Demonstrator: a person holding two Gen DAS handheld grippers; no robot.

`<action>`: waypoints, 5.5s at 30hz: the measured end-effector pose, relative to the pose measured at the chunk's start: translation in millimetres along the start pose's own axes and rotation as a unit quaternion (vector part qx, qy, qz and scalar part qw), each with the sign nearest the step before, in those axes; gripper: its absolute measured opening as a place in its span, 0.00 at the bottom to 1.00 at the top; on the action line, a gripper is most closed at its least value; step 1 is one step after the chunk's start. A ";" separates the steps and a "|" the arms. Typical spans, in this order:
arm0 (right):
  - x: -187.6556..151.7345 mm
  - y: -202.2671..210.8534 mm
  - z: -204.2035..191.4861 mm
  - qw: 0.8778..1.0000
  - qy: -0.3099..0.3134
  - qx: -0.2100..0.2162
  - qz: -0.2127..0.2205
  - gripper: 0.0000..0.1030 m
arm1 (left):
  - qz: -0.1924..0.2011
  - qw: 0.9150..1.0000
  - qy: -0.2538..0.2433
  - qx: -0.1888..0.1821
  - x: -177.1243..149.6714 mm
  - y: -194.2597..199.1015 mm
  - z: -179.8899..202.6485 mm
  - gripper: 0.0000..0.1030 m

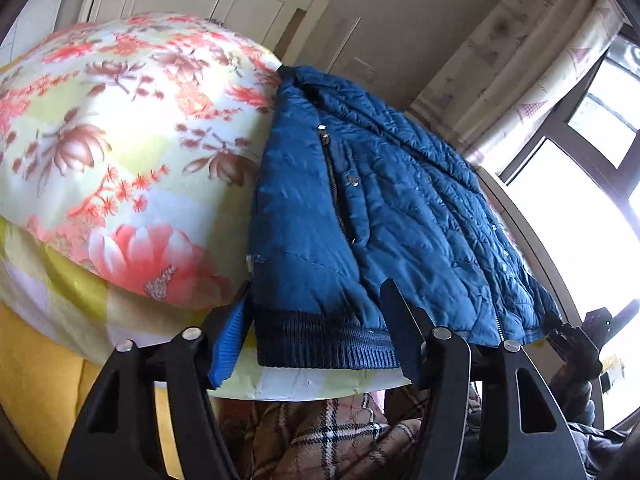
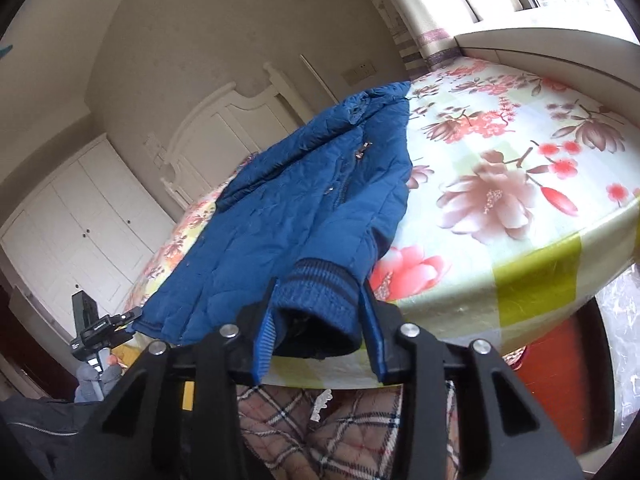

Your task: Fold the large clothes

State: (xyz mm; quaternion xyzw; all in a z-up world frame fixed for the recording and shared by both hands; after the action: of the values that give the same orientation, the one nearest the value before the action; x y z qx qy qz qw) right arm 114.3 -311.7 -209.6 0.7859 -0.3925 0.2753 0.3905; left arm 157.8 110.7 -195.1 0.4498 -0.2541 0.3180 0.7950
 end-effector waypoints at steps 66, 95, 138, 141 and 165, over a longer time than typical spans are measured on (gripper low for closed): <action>228.3 -125.6 -32.1 0.991 -0.118 0.045 0.047 0.61 | 0.021 0.965 0.241 -0.101 256.4 -124.9 0.0 0.52; 201.0 -242.2 24.0 0.983 0.116 -0.046 -0.137 0.70 | -0.148 0.978 -0.146 0.006 221.1 -218.9 1.2 0.62; 289.2 -301.8 -64.6 0.979 0.156 -0.112 -0.068 0.65 | 0.072 0.958 -0.180 0.209 359.6 -256.7 76.1 0.87; 269.5 -339.7 -118.6 0.968 0.216 -0.090 -0.096 0.67 | 0.023 0.958 -0.216 0.185 341.7 -294.9 114.4 0.87; 185.7 -436.1 -109.3 0.919 0.322 -0.169 -0.154 0.63 | -0.081 0.937 -0.246 0.234 258.5 -388.2 85.3 0.95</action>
State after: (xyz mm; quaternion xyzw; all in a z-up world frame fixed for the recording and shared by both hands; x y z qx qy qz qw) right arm 563.7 -126.9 -186.4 0.6278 -0.1606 0.3791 0.6606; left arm 605.6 -45.1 -191.8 0.7062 -0.3226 0.1823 0.6032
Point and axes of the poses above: each gripper's, at about its wrist camera, not at the fingertips, and y roughly against the way its jaws point, z to its right, x to its top, the point moved 10 cm from there along -y, roughly the way its jaws point, and after that the axes turned 4 degrees about z, right-handed, at the moved point
